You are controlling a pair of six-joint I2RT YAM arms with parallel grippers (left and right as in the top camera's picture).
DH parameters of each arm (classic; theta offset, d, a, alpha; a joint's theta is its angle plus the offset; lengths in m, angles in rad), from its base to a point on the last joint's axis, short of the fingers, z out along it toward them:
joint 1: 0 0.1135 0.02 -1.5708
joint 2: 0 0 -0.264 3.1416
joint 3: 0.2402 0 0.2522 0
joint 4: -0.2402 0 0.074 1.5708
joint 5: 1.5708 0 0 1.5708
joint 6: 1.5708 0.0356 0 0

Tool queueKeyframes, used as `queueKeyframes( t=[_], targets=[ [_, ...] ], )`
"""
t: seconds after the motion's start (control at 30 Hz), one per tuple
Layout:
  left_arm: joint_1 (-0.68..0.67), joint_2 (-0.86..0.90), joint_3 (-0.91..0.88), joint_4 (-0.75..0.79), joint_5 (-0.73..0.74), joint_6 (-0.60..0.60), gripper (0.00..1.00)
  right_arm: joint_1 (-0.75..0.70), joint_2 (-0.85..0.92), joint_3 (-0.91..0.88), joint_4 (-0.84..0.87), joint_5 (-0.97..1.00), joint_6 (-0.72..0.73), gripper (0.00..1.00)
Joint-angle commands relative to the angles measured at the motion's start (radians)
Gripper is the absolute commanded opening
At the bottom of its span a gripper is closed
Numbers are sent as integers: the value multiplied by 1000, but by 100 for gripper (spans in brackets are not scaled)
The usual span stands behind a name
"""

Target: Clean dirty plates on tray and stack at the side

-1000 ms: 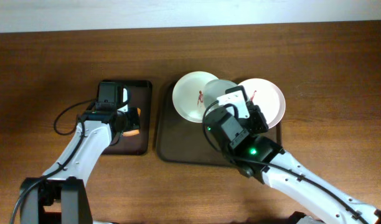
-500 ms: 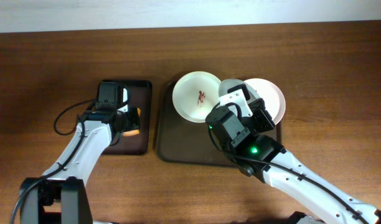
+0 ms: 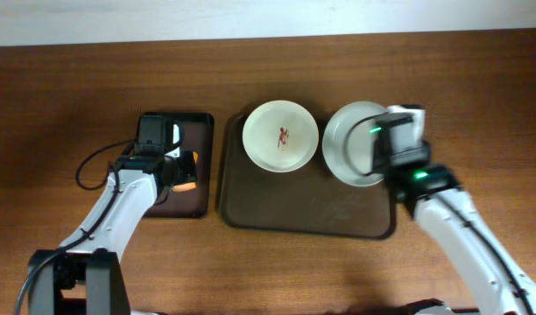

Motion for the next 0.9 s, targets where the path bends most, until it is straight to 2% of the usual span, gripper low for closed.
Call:
queueKeyframes(
  t=[0.0,0.07,0.17,0.23,0.33,0.47,0.57,0.67,0.77,0.87],
  targets=[
    [5,4,3,3,-3,19,0,-289,-15,17,9,-448,86,4],
    [5,4,3,3,-3,19,0,-501,-14,17,-12,-562,161,4],
    [5,4,3,3,-3,19,0,-739,4,17,-56,-597,177,4],
    [5,4,3,3,-3,19,0,-826,48,17,-62,-597,177,4],
    [5,4,3,3,-3,19,0,-879,132,17,-63,-597,177,4],
    [5,4,3,3,-3,19,0,-883,207,17,-47,-623,172,4],
    [5,4,3,3,-3,19,0,-883,198,17,-25,-736,134,27],
    [5,4,3,3,-3,19,0,-866,161,17,-12,-851,108,33],
    [5,4,3,3,-3,19,0,-736,124,17,-2,-993,14,33],
    [5,4,3,3,-3,19,0,-460,132,17,-6,-961,-38,36]
  ],
)
